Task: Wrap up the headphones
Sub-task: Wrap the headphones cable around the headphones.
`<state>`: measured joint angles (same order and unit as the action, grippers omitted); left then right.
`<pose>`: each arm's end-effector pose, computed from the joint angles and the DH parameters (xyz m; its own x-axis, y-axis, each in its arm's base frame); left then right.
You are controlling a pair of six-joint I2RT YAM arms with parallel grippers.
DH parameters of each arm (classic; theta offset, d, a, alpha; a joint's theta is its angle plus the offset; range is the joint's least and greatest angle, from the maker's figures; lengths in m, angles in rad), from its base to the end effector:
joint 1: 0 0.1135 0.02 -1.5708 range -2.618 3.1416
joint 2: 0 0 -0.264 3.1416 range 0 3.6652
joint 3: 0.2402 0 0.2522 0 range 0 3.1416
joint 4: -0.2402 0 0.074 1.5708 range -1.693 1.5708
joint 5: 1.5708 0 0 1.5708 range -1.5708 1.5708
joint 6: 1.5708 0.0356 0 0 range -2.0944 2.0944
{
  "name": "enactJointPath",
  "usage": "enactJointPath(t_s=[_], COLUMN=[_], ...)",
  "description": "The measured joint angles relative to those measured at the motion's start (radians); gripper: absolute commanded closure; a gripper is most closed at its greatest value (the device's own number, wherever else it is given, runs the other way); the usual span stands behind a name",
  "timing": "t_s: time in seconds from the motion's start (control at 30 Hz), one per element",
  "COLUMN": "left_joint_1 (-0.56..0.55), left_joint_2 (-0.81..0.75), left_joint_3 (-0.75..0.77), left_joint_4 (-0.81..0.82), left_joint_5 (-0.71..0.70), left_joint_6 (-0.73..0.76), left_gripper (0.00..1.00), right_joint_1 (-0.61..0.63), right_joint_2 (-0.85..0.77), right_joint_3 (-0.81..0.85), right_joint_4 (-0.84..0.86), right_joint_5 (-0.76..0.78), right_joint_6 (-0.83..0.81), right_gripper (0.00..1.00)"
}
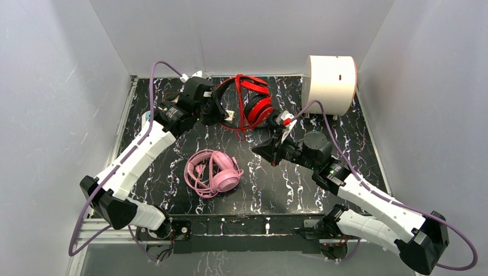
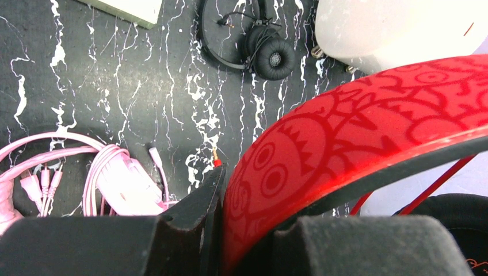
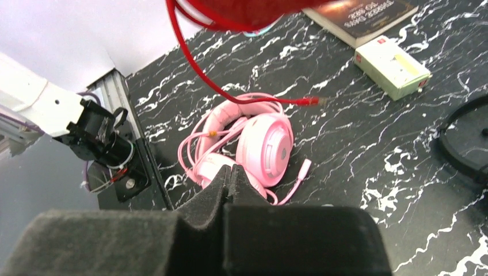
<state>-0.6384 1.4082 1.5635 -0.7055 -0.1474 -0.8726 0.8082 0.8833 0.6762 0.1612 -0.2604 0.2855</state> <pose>0.2465 -0.1764 0.4141 -0.6444 -0.4653 -0.6068 -0.0073 0.7973 -0.6036 0.1404 0.1602 0.3209 -0.2772 0.1038 -0.9552 -0.8319 0.4714 0.2927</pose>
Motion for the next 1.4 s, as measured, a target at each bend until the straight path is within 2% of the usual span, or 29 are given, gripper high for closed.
enactJointPath(t_s=[0.07, 0.13, 0.2, 0.3, 0.5, 0.53, 0.63, 0.83, 1.0, 1.1, 1.4], left_joint_1=[0.0, 0.0, 0.0, 0.0, 0.0, 0.0, 0.0, 0.0, 0.0, 0.0, 0.0], left_joint_2=[-0.005, -0.009, -0.01, -0.013, -0.039, -0.045, -0.056, -0.065, -0.065, -0.065, -0.065], left_joint_3=[-0.007, -0.014, -0.016, -0.018, -0.025, -0.029, -0.035, -0.055, -0.062, -0.063, -0.063], left_joint_4=[-0.006, -0.008, -0.014, -0.015, 0.001, 0.005, 0.015, 0.034, 0.039, 0.04, 0.05], left_joint_5=[0.008, 0.009, 0.008, 0.008, 0.01, 0.011, 0.019, 0.023, 0.02, 0.019, 0.017], left_joint_6=[0.001, 0.005, 0.014, 0.037, 0.092, 0.1, 0.123, 0.164, 0.185, 0.195, 0.208], left_gripper=[1.0, 1.0, 1.0, 1.0, 1.0, 1.0, 1.0, 1.0, 1.0, 1.0, 1.0], right_joint_1=[0.0, 0.0, 0.001, -0.01, -0.073, -0.081, -0.092, -0.095, -0.094, -0.08, -0.006], right_joint_2=[0.006, 0.02, 0.039, 0.068, 0.105, 0.107, 0.107, 0.149, 0.225, 0.231, 0.23], right_joint_3=[-0.003, 0.003, 0.022, 0.051, 0.052, 0.052, 0.054, 0.097, 0.106, 0.094, 0.029], right_joint_4=[0.018, 0.009, -0.043, -0.153, -0.265, -0.268, -0.272, -0.3, -0.283, -0.285, -0.238], right_joint_5=[0.005, 0.024, 0.061, 0.087, 0.003, -0.008, -0.003, 0.034, -0.001, -0.003, -0.005], right_joint_6=[0.005, 0.025, 0.07, 0.175, 0.451, 0.5, 0.636, 0.961, 1.2, 1.329, 1.503], right_gripper=[0.98, 0.84, 0.77, 0.53, 0.23, 0.21, 0.18, 0.21, 0.34, 0.36, 0.37])
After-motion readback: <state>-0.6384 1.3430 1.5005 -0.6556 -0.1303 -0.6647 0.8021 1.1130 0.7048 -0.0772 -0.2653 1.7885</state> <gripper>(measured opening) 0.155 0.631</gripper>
